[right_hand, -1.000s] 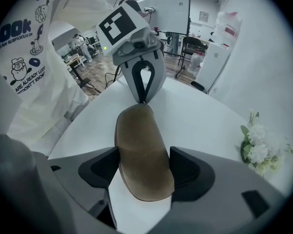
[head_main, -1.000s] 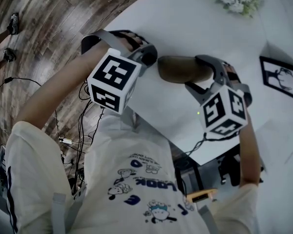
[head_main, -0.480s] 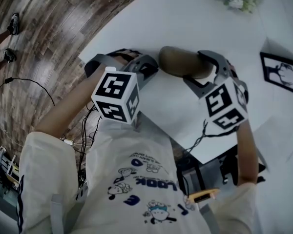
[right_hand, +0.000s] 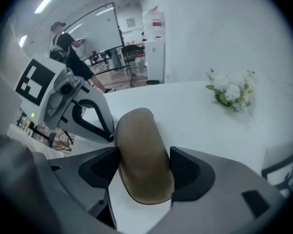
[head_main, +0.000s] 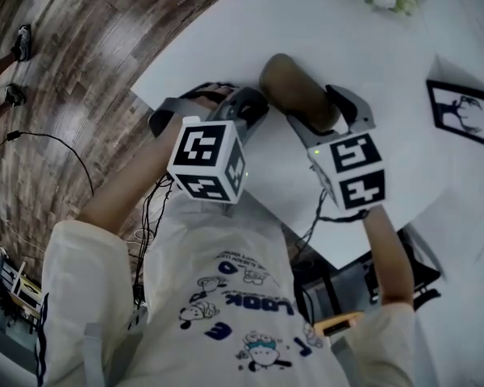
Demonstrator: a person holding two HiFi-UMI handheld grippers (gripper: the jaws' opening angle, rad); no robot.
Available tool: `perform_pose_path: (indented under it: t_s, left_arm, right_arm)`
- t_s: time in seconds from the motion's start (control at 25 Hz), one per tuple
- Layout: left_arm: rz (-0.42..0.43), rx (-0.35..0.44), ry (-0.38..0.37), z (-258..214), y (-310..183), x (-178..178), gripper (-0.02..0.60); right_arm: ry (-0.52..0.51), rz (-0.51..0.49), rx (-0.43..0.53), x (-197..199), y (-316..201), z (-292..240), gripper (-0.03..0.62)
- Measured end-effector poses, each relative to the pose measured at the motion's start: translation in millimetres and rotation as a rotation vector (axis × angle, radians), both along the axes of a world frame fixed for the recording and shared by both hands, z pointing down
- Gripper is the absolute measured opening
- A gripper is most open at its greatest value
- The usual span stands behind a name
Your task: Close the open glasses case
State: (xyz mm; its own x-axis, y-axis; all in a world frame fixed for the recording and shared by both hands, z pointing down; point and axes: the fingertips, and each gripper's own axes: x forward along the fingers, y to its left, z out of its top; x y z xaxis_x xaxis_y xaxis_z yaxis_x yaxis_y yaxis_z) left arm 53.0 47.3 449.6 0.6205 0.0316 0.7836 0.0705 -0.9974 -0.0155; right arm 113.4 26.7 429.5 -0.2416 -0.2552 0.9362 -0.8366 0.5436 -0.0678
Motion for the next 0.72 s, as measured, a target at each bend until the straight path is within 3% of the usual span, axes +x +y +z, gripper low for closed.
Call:
perform_pose_path:
  t_s: [0.48,0.72]
  left_arm:
    - [0.044,-0.023,0.067,-7,34,38,0.002]
    - [0.037,-0.063,0.065,0,59,48,0.002]
  right_arm:
    - [-0.162,0.570,-0.098,12,-11,0,0.316]
    - [-0.274,0.875,-0.135,14,-21,-2,0.316]
